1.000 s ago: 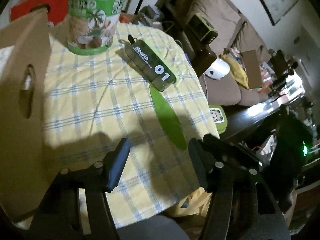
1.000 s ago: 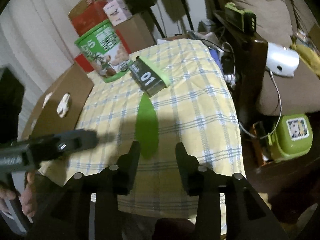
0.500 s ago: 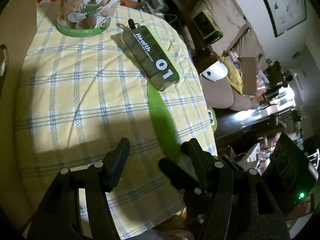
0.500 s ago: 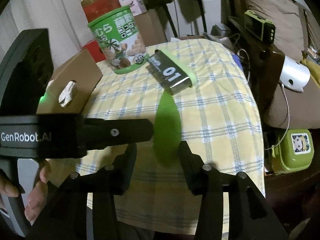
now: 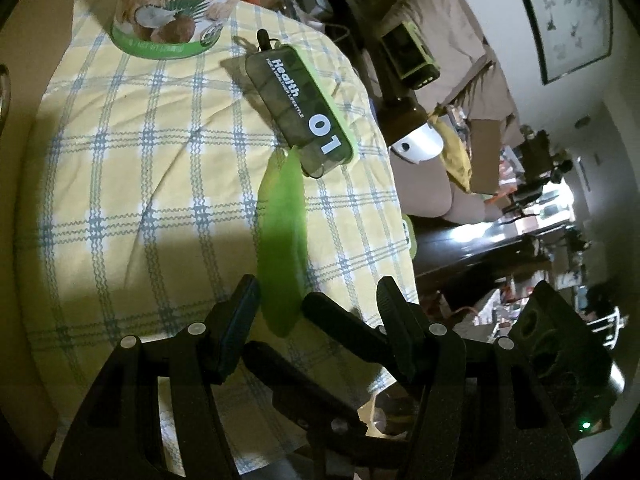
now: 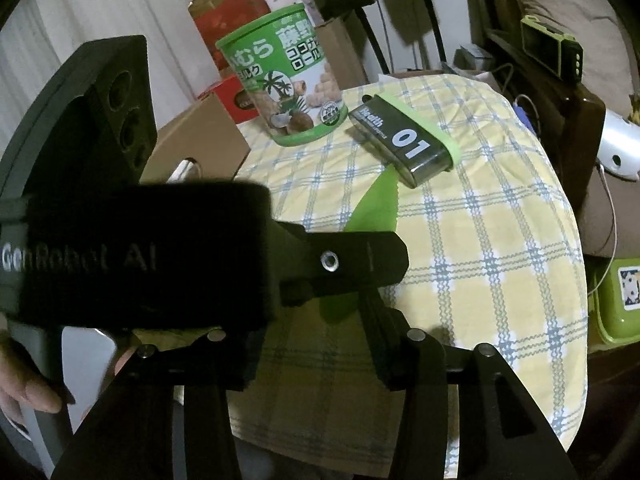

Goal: Organize objects
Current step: 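Pinch the green leaf piece with the right gripper and lift it, then pass the green leaf piece from the right gripper into the left gripper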

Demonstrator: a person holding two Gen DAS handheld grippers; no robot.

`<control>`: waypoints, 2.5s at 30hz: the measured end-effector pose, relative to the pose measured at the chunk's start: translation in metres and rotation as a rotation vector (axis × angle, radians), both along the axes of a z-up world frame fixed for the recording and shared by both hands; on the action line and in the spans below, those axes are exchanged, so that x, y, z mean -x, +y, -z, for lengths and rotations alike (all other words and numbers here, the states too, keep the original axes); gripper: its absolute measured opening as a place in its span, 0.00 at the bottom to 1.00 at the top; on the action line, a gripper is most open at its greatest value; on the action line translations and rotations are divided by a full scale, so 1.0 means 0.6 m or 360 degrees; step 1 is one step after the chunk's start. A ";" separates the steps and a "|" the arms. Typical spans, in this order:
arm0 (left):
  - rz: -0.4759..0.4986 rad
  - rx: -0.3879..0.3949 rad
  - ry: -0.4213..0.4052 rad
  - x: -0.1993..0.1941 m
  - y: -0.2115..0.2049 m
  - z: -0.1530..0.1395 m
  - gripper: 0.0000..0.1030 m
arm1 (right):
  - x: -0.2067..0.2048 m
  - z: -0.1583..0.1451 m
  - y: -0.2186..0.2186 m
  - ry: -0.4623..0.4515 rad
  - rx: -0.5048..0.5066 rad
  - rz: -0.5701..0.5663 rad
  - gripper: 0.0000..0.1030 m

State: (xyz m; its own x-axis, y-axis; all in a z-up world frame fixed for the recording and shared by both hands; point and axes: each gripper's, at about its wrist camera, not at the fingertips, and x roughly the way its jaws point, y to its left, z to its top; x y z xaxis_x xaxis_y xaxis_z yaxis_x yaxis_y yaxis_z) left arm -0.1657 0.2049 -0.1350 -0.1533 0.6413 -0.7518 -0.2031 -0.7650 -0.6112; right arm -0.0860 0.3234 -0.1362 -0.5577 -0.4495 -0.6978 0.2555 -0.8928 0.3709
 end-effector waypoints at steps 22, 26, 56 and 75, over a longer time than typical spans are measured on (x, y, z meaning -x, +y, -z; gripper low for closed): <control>0.0171 -0.0309 -0.0134 0.023 0.049 0.003 0.44 | -0.021 -0.002 0.081 -0.0042 0.0189 0.0049 0.51; 0.0242 -0.0345 -0.0199 0.029 0.063 0.008 0.28 | -0.020 0.001 0.087 -0.0052 0.0191 0.0027 0.49; 0.0461 0.0349 0.0421 -0.033 0.116 -0.035 0.62 | -0.050 -0.020 0.235 -0.0084 0.0126 0.0495 0.51; 0.0758 0.0597 0.0660 -0.073 0.193 -0.029 0.43 | -0.073 -0.016 0.262 -0.0138 0.0131 0.0593 0.59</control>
